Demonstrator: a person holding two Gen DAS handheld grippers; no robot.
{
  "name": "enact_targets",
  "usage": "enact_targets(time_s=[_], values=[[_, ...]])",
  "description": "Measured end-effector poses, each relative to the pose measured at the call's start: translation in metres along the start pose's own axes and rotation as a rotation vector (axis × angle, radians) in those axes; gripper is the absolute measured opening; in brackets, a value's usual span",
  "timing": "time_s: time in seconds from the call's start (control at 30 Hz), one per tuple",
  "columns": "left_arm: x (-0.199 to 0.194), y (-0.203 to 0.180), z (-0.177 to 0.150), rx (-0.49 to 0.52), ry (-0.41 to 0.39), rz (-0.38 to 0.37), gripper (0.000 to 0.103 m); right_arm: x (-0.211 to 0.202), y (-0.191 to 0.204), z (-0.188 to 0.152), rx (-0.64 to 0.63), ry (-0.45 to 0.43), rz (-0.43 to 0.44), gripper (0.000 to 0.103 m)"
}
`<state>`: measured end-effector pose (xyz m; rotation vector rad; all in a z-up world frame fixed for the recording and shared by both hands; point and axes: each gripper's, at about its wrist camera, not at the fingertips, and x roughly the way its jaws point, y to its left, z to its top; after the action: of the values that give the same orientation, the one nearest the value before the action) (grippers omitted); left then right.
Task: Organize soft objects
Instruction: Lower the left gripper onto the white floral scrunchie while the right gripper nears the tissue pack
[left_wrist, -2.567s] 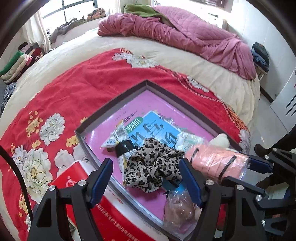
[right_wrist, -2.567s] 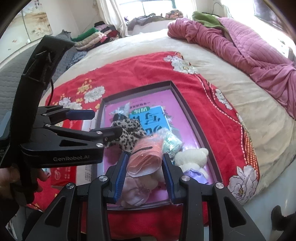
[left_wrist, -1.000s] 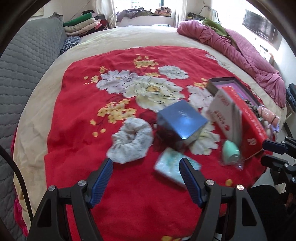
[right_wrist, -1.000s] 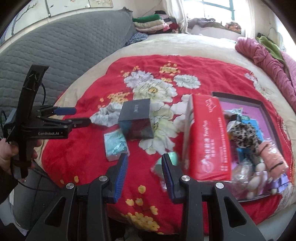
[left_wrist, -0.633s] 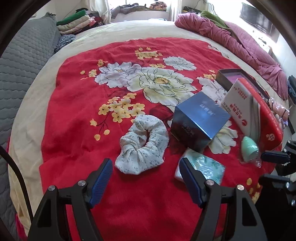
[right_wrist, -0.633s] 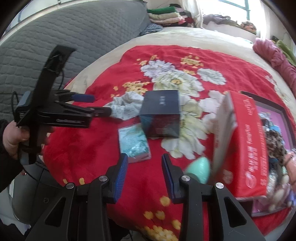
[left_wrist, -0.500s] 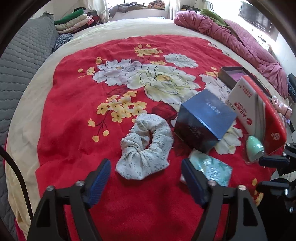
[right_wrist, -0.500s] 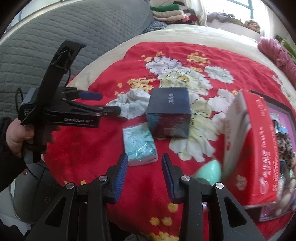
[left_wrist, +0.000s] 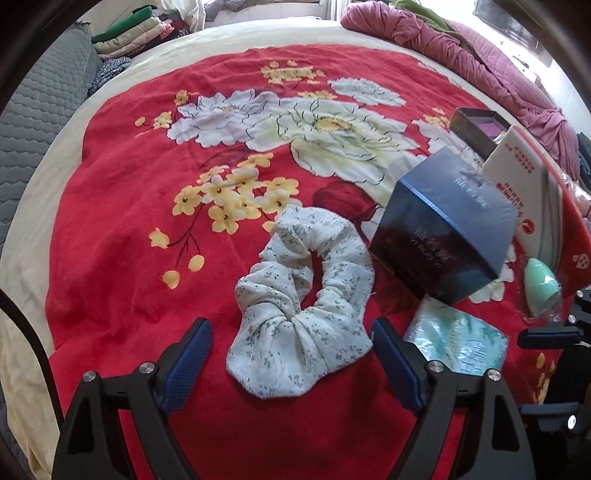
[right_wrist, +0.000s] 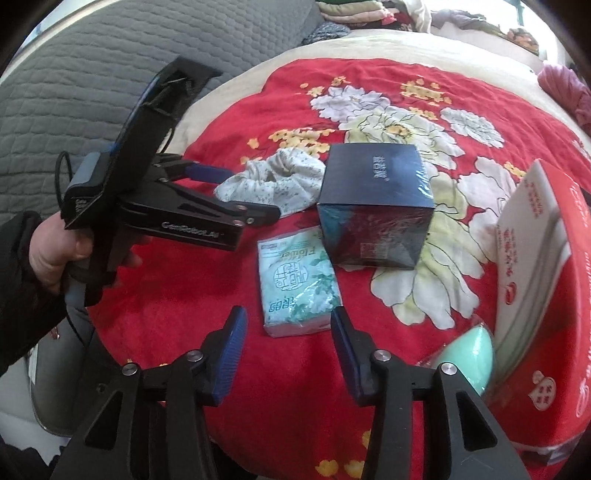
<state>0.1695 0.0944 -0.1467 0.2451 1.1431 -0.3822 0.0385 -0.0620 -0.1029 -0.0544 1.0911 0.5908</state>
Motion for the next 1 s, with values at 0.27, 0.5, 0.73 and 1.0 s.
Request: enact_targets(time_s=[0.27, 0.5, 0.73, 1.0], values=[[0.013, -0.001, 0.0, 0.027, 0.008, 0.013, 0.091, 0.016, 0.002, 0.002, -0.028, 0.027, -0.01, 0.05], [0.019, -0.001, 0.002, 0.067, 0.01, 0.024, 0.096, 0.027, 0.005, 0.006, -0.058, 0.041, -0.05, 0.05], [0.022, 0.001, 0.001, 0.057, 0.007, 0.012, 0.098, 0.033, 0.006, 0.006, -0.075, 0.063, -0.065, 0.05], [0.018, -0.002, 0.003, 0.067, -0.002, 0.011, 0.084, 0.032, 0.0, 0.008, -0.05, 0.064, -0.049, 0.037]])
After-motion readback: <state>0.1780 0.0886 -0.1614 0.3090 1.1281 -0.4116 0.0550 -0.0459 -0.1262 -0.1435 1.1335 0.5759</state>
